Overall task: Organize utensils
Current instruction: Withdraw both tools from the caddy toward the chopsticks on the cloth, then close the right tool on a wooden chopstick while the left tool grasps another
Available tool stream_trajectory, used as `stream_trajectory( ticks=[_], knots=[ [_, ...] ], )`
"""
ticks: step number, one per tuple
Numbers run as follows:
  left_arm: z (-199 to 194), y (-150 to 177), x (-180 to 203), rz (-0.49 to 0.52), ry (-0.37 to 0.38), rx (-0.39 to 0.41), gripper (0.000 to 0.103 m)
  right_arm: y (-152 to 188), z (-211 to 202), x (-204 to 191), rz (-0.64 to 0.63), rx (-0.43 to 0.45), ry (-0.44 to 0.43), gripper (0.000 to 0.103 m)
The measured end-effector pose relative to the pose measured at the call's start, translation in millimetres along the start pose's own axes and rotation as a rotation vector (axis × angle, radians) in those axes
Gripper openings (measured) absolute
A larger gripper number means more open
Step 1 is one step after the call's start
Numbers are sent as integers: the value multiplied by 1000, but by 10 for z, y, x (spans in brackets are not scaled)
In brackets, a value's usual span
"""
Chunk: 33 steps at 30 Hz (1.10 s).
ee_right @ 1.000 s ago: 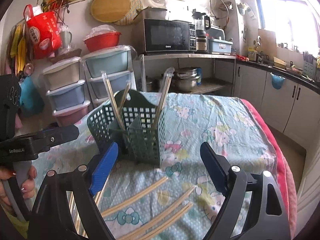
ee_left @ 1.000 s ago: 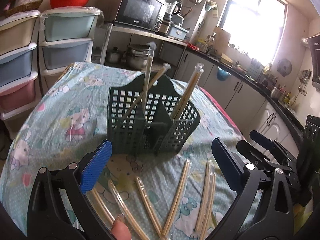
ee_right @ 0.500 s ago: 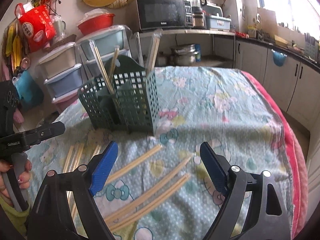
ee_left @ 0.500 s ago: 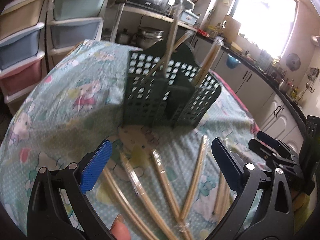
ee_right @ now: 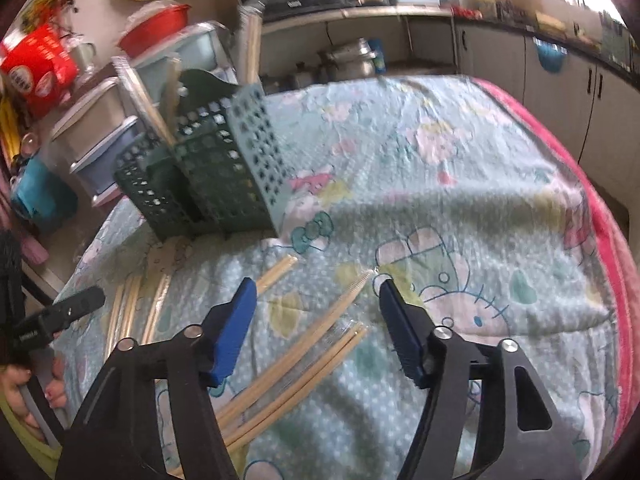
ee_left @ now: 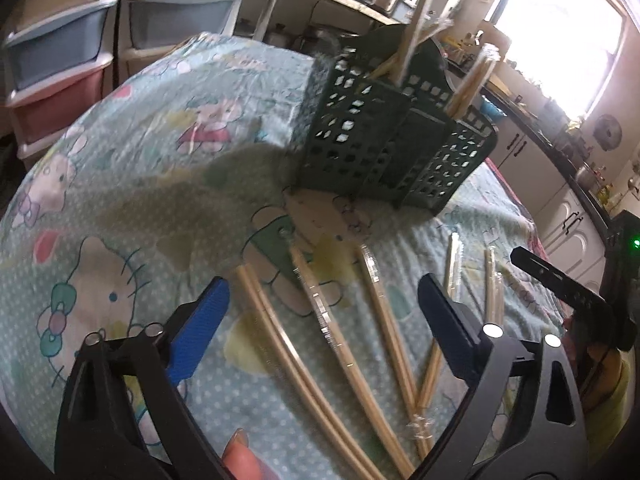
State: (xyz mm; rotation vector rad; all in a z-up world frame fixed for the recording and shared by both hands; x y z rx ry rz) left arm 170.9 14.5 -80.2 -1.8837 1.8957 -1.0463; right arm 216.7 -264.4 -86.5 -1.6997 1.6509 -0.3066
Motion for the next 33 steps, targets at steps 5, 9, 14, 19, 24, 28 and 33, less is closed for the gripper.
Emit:
stream_trajectory(
  ticks=[5,9,14,19,24,28,33],
  knots=[
    [46,45,-134,-52,7,-26,65,-42,179,93,55,-47,-16,51],
    [108,46,-202,-103,35,-45,57,-70,260,139,86,-65,-25,47],
    [147,13,-279,-134,29,-48,44,-96,299,160,104,-74,-30,45],
    [173,1,-371,-157,12,-54,33,-125,329,176,109,-80,-30,45],
    [179,4,-428,-161,4,-60,29,-129,393,188,113,-98,-22,43],
    [171,11,-464,-170,15,-65,27,-111,473,198,117,-114,-19,42],
    [200,3,-441,-161,4,-71,27,-105,525,199,89,-104,13,33]
  ],
)
Point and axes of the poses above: each gripper's, at about its wrist camera, not at the fingertips, and z roughly the way its jaws point, x to its right, y to its underside, the point moved 5 cm from there along z, roughly the way its jaws point, and after that the axes turned 5 degrees about z, right-handed, at the moved point
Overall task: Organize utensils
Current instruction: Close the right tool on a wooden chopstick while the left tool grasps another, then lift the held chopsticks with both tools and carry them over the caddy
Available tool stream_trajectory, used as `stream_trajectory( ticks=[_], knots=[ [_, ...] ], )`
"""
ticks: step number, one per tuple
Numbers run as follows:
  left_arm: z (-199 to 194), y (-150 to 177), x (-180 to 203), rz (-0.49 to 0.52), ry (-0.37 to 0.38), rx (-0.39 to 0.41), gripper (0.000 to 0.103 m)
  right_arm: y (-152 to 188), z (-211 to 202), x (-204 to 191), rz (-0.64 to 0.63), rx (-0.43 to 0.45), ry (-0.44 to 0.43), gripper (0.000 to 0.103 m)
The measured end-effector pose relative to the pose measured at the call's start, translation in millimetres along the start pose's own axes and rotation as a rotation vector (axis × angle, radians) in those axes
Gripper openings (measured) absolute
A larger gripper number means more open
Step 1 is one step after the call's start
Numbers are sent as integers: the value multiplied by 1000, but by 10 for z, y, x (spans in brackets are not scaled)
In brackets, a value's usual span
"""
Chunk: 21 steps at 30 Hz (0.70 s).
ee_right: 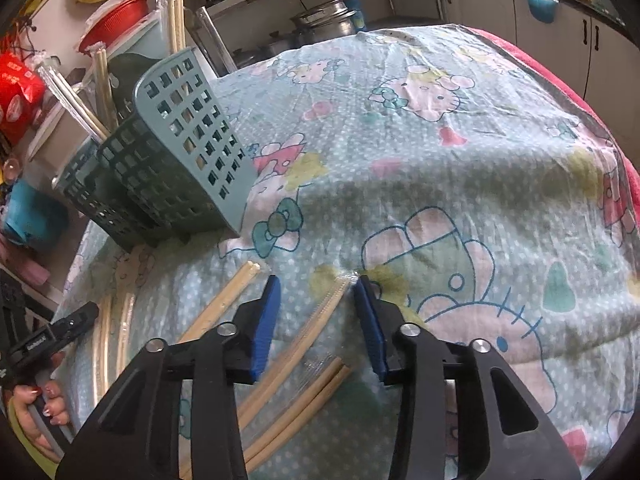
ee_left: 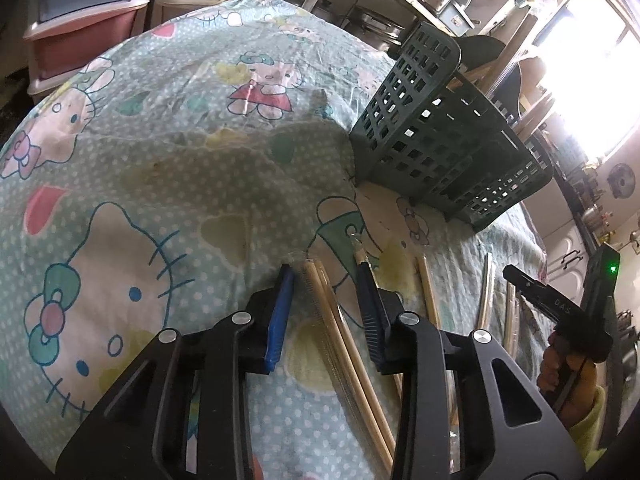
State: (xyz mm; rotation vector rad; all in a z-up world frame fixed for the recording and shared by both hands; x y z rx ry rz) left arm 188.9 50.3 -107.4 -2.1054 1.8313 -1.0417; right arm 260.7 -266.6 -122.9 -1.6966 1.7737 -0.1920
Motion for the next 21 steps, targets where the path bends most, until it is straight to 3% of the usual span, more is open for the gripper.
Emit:
stream_trajectory(
  ticks=[7,10,13,21],
  knots=[
    [92,-32,87,73,-59,19,26,14,22,2,-39,23,51,22],
    [106,-31,106,99,-93,22,18,12,10,25,-24,31,48,17],
    [103,-42,69,95,-107,21,11,3,-27,47,11,39,20,14],
    [-5,-76,111,99,-82,38,6,-9,-287,-126,9,84,-83,10]
  ],
)
Point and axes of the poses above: each gripper's, at about its wrist camera, not at the fingertips, and z roughly the way its jaws point, x to its right, y to its underside, the point moved 5 cm from there along z, roughly the way its jaws point, and after that the axes turned 5 degrees about z, right-handed, at the moved point
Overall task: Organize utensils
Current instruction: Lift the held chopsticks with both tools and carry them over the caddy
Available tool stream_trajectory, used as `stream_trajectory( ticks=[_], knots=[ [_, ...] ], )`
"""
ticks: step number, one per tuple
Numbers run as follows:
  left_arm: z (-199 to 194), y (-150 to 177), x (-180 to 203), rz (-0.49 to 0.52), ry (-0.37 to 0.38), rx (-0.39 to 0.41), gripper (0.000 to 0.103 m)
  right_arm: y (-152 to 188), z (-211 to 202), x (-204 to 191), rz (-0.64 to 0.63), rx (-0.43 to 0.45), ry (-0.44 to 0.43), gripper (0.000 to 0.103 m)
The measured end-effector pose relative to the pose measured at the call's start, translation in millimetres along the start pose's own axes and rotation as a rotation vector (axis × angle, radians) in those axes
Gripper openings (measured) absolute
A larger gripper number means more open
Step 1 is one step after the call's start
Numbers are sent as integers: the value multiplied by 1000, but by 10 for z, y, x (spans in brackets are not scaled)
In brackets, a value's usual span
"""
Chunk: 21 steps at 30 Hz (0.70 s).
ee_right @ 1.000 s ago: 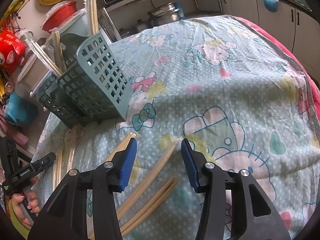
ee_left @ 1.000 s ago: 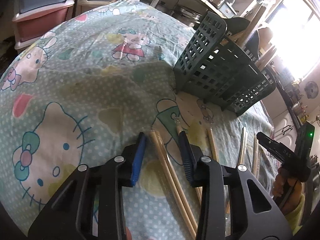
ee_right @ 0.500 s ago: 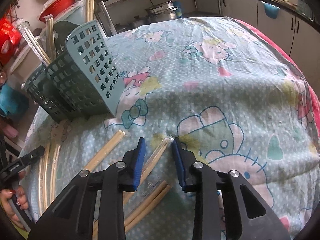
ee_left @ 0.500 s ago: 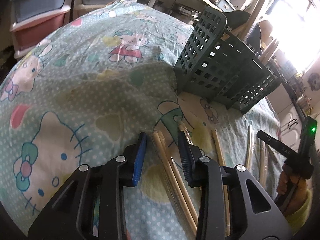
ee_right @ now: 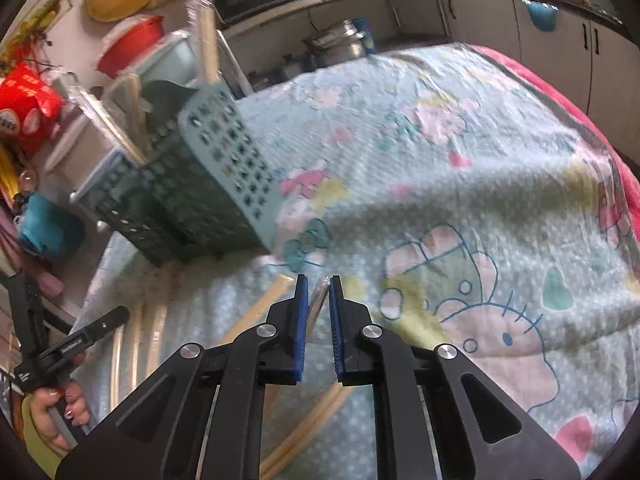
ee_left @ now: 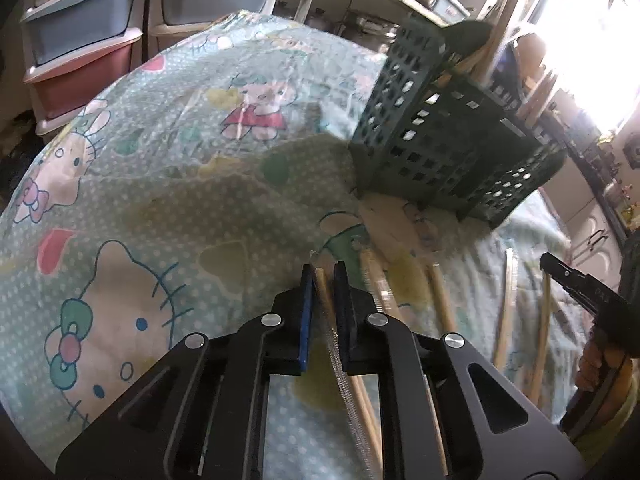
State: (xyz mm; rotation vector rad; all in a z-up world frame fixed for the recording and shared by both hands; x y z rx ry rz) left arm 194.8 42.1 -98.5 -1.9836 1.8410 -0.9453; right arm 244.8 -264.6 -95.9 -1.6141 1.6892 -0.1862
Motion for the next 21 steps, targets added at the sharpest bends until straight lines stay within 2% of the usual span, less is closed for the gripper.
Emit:
stream_trajectory(
  ticks=[13,21],
  knots=[
    [-741,-373,524,140,11,215,4,-196,-613,-518,-100,138,-116,7],
    [-1015,-538,728,183,28,289,4,-281,-906,-857,-168,215,-171,6]
  ],
)
Point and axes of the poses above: each gripper's, at about its wrist camera, not at the fingertips, and z roughly the way its jaws point, x to its right, y to its underside, the point moved 5 cm from there along z, roughly the way its jaws point, and after that the axes turned 5 degrees about z, right-handed, at the moved point
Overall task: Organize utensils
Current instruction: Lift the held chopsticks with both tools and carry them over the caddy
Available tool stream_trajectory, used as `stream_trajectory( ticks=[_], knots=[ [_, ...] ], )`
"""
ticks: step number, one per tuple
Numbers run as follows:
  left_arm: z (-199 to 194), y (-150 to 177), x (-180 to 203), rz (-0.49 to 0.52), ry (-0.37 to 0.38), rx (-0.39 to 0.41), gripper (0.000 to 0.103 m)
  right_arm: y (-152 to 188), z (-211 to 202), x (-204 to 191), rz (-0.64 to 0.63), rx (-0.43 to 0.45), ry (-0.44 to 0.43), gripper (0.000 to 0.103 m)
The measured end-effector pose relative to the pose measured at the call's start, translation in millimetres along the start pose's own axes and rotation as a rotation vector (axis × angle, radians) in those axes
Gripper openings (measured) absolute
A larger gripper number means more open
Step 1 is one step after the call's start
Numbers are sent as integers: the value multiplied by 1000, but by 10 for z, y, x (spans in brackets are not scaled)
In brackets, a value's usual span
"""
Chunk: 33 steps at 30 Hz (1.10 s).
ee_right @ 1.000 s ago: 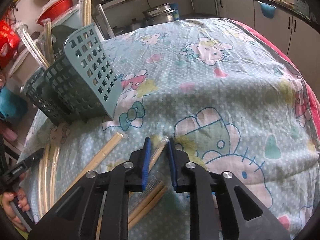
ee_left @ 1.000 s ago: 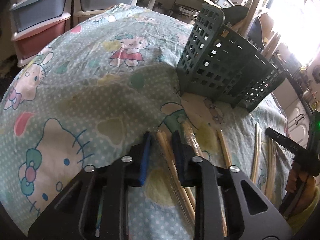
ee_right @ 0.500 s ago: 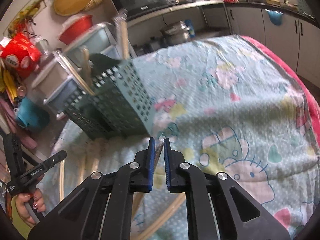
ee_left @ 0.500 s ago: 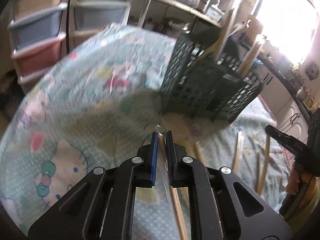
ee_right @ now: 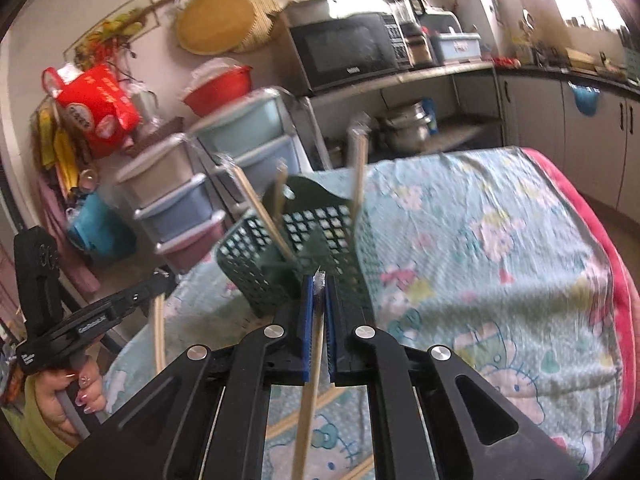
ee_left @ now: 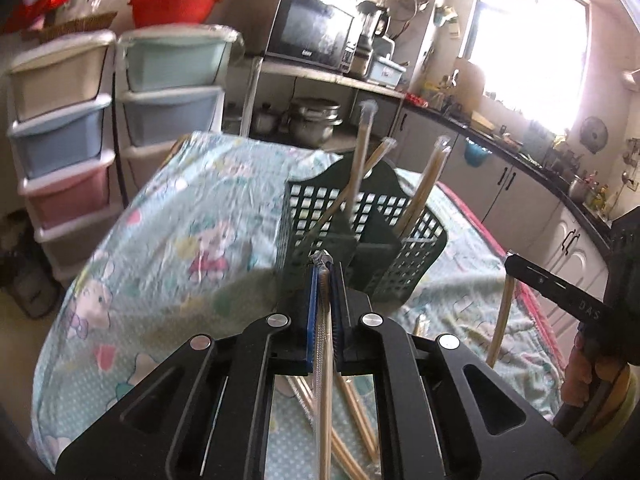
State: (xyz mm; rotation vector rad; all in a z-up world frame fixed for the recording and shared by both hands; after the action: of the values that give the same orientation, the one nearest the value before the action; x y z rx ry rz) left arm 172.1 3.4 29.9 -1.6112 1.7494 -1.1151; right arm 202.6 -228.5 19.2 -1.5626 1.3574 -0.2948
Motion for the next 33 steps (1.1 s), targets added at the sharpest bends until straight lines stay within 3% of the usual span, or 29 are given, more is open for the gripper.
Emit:
stream_trajectory(
  ticks=[16,33],
  knots=[
    [-256,-486,362,82,36,130,3,-298,-281,-388,-70,125,-46,6],
    [-376,-945,790,188,88,253,4,-600,-530,-449,-87,249,-37,6]
  ],
)
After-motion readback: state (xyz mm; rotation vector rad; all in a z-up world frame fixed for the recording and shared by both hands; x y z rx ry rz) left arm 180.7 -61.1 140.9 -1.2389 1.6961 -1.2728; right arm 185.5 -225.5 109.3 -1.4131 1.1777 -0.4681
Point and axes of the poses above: each gripper's, at about its wrist camera, not at the fingertips, and z roughly the way its jaws point, x to its right, y to its underside, the point moved 5 cm from there along z, roughly the way its jaws point, and after that the axes turned 5 degrees about z, right-handed, at the moved point
